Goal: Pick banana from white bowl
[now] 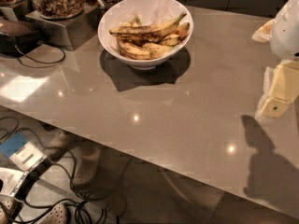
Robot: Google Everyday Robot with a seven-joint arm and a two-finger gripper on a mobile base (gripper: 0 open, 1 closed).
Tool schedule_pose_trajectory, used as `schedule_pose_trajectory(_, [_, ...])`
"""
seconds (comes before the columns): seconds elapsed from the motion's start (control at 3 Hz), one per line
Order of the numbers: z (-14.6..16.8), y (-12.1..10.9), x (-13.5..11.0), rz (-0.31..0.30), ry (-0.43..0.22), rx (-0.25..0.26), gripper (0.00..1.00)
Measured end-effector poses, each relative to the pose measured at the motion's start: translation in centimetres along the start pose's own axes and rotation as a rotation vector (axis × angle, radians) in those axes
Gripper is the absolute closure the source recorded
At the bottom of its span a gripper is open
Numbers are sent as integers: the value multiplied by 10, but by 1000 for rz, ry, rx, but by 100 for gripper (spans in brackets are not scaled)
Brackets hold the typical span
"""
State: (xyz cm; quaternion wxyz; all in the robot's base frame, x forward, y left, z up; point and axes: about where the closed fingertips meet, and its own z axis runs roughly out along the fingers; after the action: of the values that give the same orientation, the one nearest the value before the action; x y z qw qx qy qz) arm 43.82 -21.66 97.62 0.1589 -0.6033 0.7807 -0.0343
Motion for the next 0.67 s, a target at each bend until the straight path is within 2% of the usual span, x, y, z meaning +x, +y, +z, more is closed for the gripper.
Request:
schedule_pose_trajectory(0.33, [-1,-1,-1,0,-1,2,0])
schedule_pose_trajectory(0.67, [2,-12,-16,-23,18,-13,0])
